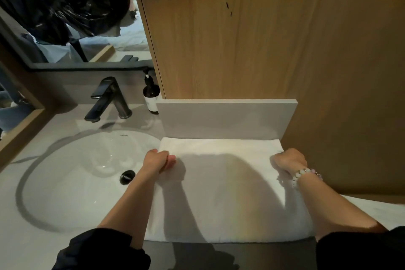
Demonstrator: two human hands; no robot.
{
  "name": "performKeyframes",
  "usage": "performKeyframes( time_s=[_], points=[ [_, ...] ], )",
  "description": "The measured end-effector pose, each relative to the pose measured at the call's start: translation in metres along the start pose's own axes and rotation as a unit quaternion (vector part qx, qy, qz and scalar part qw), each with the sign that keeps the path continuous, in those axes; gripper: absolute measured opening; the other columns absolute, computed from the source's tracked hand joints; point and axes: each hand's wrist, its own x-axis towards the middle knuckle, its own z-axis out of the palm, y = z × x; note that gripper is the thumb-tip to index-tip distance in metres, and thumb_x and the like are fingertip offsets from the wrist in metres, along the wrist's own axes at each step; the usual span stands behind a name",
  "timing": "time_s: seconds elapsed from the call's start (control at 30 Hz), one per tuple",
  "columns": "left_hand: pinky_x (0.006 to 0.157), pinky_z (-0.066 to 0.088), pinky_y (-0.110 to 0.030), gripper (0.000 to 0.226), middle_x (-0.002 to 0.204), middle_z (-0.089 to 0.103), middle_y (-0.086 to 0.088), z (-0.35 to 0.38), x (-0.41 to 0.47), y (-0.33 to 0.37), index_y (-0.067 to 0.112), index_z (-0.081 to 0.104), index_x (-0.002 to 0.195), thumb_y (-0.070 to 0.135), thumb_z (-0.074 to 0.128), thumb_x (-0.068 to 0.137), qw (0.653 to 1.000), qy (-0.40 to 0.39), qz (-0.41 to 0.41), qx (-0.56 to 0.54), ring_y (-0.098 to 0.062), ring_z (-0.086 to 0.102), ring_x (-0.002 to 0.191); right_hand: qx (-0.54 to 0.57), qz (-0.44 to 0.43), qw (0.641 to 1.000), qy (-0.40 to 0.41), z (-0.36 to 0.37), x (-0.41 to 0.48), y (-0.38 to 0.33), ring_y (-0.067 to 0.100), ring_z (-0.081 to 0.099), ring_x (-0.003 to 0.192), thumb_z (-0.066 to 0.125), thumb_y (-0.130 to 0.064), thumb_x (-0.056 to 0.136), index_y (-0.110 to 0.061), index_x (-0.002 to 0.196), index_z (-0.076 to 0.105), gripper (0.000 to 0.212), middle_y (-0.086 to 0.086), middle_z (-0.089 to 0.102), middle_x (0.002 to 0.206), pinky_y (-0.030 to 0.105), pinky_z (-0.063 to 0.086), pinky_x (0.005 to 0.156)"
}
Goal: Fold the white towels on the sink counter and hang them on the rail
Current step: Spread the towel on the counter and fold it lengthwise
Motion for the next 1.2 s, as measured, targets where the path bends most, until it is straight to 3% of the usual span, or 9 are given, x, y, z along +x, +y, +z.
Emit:
performKeyframes(
  time_s=[0.07, 0.2, 0.33, 0.43, 0.53, 0.6, 0.77, 0.9, 1.2],
  points=[
    [0.032, 0.033, -0.012, 0.026, 0.038, 0.057, -0.003, 0.004, 0.002, 0.000, 0.000, 0.051, 0.066, 0.002, 0.041, 0.090, 1.000, -0.004, 0.005, 0.026, -0.010, 0.047, 0.027, 0.045, 0.008, 0.999, -0.008, -0.003, 0.005, -0.004, 0.030, 0.062, 0.060, 0.055, -0.001, 0.067, 0.005, 0.075, 0.061, 0.011, 0.018, 0.063, 0.072, 0.026, 0.046, 0.051],
    [0.054, 0.041, -0.026, 0.032, 0.038, 0.055, -0.007, 0.009, 0.017, -0.006, 0.000, 0.051, 0.058, 0.005, 0.044, 0.089, 1.000, 0.000, -0.007, 0.000, -0.024, 0.049, 0.047, 0.128, 0.024, 0.991, -0.029, -0.006, 0.015, -0.003, 0.014, 0.036, 0.025, 0.055, -0.002, 0.073, 0.000, 0.053, 0.058, 0.020, 0.003, 0.047, 0.032, 0.016, 0.029, 0.040],
    [0.036, 0.030, -0.020, 0.042, 0.025, 0.037, 0.003, 0.013, 0.015, -0.003, 0.010, 0.035, 0.048, 0.003, 0.047, 0.088, 1.000, 0.019, -0.007, 0.012, -0.014, 0.037, 0.033, 0.136, 0.015, 0.991, 0.001, 0.001, 0.027, 0.003, 0.017, 0.046, 0.037, 0.059, -0.008, 0.075, -0.008, 0.048, 0.062, 0.028, 0.000, 0.049, 0.031, 0.023, 0.036, 0.043],
    [0.037, 0.031, -0.019, 0.033, 0.029, 0.045, 0.002, 0.012, 0.013, 0.000, 0.011, 0.037, 0.054, 0.003, 0.047, 0.084, 0.999, 0.023, -0.026, -0.029, -0.010, 0.041, 0.031, 0.105, -0.027, 0.992, 0.060, 0.011, 0.027, 0.007, 0.028, 0.066, 0.079, 0.062, -0.015, 0.073, -0.011, 0.076, 0.072, 0.011, 0.006, 0.072, 0.071, 0.031, 0.054, 0.073],
    [0.047, 0.052, -0.021, 0.018, 0.061, 0.063, -0.011, 0.010, 0.008, 0.004, 0.002, 0.049, 0.073, -0.002, 0.042, 0.089, 0.985, 0.014, -0.066, -0.157, -0.013, 0.060, 0.038, 0.098, -0.004, 0.990, 0.102, 0.019, 0.023, 0.005, 0.029, 0.061, 0.108, 0.059, -0.015, 0.079, -0.019, 0.113, 0.067, 0.036, 0.009, 0.066, 0.116, 0.031, 0.048, 0.090],
    [0.050, 0.054, -0.020, 0.013, 0.073, 0.059, -0.012, 0.010, 0.005, 0.010, -0.004, 0.052, 0.088, 0.000, 0.042, 0.095, 0.976, -0.006, -0.071, -0.207, -0.011, 0.061, 0.038, 0.096, 0.012, 0.991, 0.087, 0.014, 0.021, 0.002, 0.030, 0.063, 0.101, 0.060, -0.009, 0.076, -0.014, 0.105, 0.070, 0.032, 0.012, 0.068, 0.110, 0.030, 0.049, 0.084],
    [0.045, 0.055, -0.021, 0.030, 0.084, 0.061, -0.010, 0.002, -0.008, 0.020, -0.009, 0.049, 0.120, 0.009, 0.039, 0.098, 0.973, -0.053, -0.061, -0.216, -0.021, 0.064, 0.069, 0.103, 0.001, 0.994, -0.017, -0.003, 0.018, 0.000, 0.019, 0.043, 0.027, 0.056, 0.004, 0.071, 0.000, 0.056, 0.055, 0.015, 0.007, 0.053, 0.035, 0.020, 0.038, 0.043],
    [0.042, 0.053, -0.021, 0.035, 0.089, 0.064, -0.007, -0.005, -0.014, 0.023, -0.006, 0.046, 0.128, 0.011, 0.037, 0.099, 0.977, -0.069, -0.054, -0.194, -0.019, 0.066, 0.063, 0.158, -0.052, 0.986, -0.015, 0.001, 0.012, 0.002, 0.014, 0.054, 0.032, 0.046, 0.000, 0.085, -0.009, 0.095, 0.049, 0.014, 0.006, 0.065, 0.056, 0.016, 0.034, 0.032],
    [0.055, 0.051, -0.030, 0.009, 0.087, 0.068, -0.014, -0.033, -0.058, 0.016, 0.009, 0.046, 0.093, 0.009, 0.038, 0.098, 0.995, -0.071, 0.048, -0.048, -0.024, 0.057, 0.054, 0.371, -0.110, 0.921, -0.052, -0.010, -0.025, 0.020, 0.016, 0.059, 0.042, 0.045, -0.013, 0.099, -0.022, 0.079, 0.035, 0.024, 0.012, 0.064, 0.074, 0.020, 0.042, 0.036]
  ],
)
